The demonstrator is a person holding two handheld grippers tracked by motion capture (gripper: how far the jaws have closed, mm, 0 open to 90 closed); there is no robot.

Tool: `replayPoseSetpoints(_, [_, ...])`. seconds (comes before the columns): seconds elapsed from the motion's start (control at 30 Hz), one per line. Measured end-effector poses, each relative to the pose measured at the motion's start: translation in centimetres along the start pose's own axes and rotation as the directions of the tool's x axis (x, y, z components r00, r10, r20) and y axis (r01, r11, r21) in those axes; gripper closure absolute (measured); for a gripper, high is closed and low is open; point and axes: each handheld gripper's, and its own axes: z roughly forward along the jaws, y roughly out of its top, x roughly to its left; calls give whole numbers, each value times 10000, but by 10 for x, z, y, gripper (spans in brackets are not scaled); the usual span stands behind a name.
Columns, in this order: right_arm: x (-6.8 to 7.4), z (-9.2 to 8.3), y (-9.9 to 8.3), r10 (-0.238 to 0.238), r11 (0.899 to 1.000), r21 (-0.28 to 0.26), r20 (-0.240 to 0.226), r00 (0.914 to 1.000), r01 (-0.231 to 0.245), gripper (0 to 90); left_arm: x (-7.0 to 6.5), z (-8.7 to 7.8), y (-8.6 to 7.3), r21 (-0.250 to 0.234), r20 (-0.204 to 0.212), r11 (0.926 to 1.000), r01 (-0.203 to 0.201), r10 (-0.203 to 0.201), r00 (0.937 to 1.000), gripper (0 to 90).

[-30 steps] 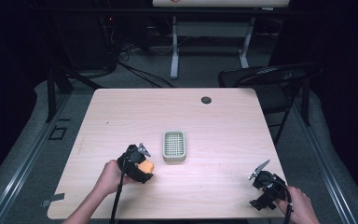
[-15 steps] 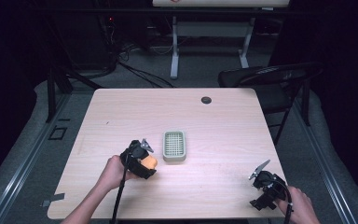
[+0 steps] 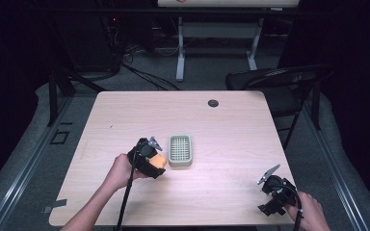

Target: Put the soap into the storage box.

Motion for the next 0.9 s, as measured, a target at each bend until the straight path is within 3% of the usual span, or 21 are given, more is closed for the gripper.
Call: replayPoseSetpoints(0.9, [-1,1,-1,59,9999,-98,-71,10000,-59,158,14,1,36,-92,44,9998,-159,160,9999,273])
